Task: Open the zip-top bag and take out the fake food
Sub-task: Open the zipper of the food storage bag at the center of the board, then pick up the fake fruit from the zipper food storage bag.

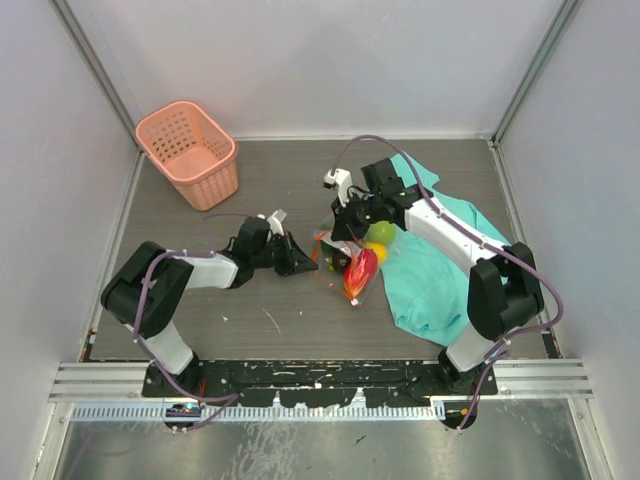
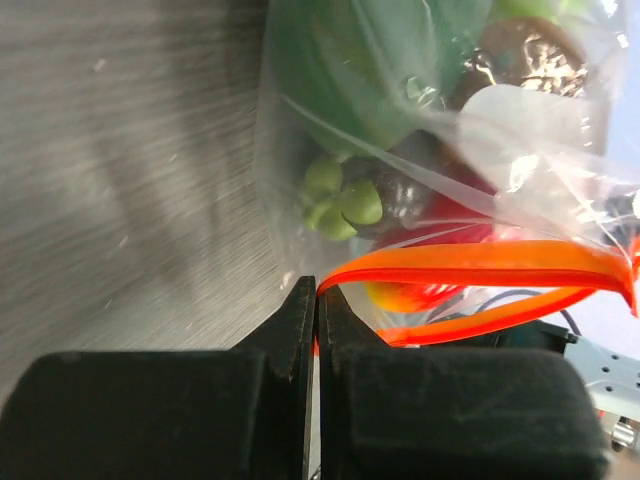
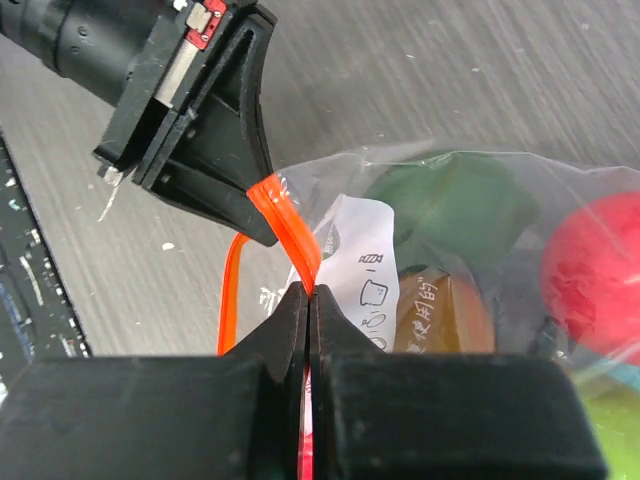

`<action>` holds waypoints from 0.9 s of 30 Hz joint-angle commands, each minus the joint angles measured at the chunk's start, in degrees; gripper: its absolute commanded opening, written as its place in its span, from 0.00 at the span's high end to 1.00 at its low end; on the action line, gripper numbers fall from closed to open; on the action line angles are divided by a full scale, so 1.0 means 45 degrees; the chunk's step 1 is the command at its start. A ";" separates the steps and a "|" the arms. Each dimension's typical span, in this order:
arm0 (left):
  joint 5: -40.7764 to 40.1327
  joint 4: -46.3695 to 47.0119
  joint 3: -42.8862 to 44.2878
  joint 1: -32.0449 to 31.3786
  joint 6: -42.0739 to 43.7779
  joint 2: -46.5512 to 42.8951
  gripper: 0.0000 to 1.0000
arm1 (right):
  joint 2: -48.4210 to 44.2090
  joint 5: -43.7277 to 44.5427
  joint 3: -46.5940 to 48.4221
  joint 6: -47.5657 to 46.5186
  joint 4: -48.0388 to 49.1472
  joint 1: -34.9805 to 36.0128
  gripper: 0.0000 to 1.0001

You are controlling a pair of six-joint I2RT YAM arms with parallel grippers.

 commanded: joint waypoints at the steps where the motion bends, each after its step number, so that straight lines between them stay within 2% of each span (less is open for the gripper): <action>1: -0.1247 0.1323 -0.0791 0.0046 0.0257 -0.1937 1.00 | -0.0816 -0.1482 0.0345 -0.0207 0.0944 0.0038 0.99; 7: -0.3367 -0.1651 -0.1238 -0.0060 0.1248 -0.3910 1.00 | -0.1660 -0.2944 -0.0021 -0.0390 0.1324 0.0043 0.99; 9: -0.3862 -0.2329 -0.1267 -0.0124 0.1443 -0.4342 0.97 | -0.1620 -0.3488 -0.0157 -0.0139 0.1497 0.0057 0.99; 13: -0.4352 -0.2960 -0.1508 -0.0132 0.1705 -0.5349 0.78 | -0.1244 -0.3435 -0.0141 0.0045 0.1508 0.0089 0.99; 17: -0.4521 -0.2831 -0.2063 -0.0132 0.2284 -0.7346 0.54 | -0.1030 -0.3197 -0.0103 0.0045 0.1424 0.0081 0.99; 21: -0.3965 -0.1889 -0.2756 -0.0116 0.2840 -0.9210 0.30 | -0.0867 -0.3274 -0.0069 -0.0075 0.1273 0.0078 0.99; 24: -0.2415 -0.0456 -0.2937 -0.0094 0.2485 -0.9530 0.28 | -0.0785 -0.3336 -0.0034 -0.0112 0.1204 0.0081 0.99; 27: -0.0803 0.0775 -0.2483 -0.0164 0.1437 -0.8757 0.35 | -0.0767 -0.3319 -0.0006 -0.0104 0.1161 0.0092 0.99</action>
